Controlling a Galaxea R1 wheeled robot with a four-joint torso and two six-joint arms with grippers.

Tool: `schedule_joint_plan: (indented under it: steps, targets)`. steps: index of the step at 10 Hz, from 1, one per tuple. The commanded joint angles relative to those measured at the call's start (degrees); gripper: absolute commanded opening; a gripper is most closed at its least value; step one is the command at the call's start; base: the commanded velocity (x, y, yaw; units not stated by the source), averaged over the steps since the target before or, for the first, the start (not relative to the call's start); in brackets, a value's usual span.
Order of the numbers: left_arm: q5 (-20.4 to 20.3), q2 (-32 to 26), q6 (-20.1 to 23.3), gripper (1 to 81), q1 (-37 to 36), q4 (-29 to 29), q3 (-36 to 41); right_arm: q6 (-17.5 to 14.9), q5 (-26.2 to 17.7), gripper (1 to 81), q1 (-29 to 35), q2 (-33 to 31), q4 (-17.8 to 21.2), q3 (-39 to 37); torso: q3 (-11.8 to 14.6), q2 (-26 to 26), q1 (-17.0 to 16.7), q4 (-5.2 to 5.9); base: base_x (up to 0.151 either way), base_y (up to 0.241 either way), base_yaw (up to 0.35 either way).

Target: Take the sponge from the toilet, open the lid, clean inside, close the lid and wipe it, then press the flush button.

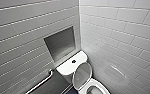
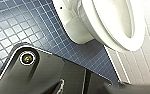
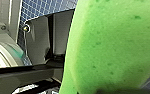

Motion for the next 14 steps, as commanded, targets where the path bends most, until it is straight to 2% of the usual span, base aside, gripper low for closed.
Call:
schedule_joint_plan:
  steps: [1, 3, 6, 7, 9, 12, 14]
  targets:
    - [1.56, -0.95, -1.47, 81.1, -4.94, -0.4, 2.78, -1.12, -1.72, 1.0, -1.07, 0.03, -1.07, -0.6, -0.19, -0.26, 0.19, 0.0, 0.0, 0.0, 0.0]
    - [1.73, -0.42, -1.48, 81.1, -7.32, -1.36, 2.43, -1.56, -1.63, 1.0, -2.39, 1.69, -2.3, -1.91, 1.03, 1.13, -0.92, 0.0, 0.0, 0.0, 0.0]
    - [1.99, -0.07, -1.48, 81.1, -10.39, -4.35, 1.99, -1.73, -1.63, 1.0, -3.89, 6.26, -3.18, -7.8, 1.25, 1.35, -1.14, 0.0, 0.0, 0.0, 0.0]
    - [3.49, 1.07, -1.48, 81.1, -11.18, -4.97, 0.41, -1.82, -1.63, 1.0, -3.98, 7.23, -3.18, -8.86, 1.25, 1.38, -1.14, 0.0, 0.0, 0.0, 0.0]
    - [3.58, 3.27, -2.18, 81.1, -14.96, -7.6, -4.08, -2.88, -1.63, 1.0, -4.24, 8.64, -3.18, -9.13, 1.27, 1.38, -1.14, 0.0, 0.0, 0.0, 0.0]
    - [3.4, 3.27, -6.57, 81.1, -21.11, -13.23, -4.08, -4.81, -1.63, 1.0, -5.38, 10.05, -3.27, -9.74, 1.27, 1.38, -1.14, 0.0, 0.0, 0.0, 0.0]
    - [3.14, 3.62, -10.95, 81.1, -24.72, -14.11, -4.34, -5.86, -1.63, 1.0, -6.35, 10.05, -4.76, -9.48, 1.27, 1.38, -1.14, 0.0, 0.0, 0.0, 0.0]
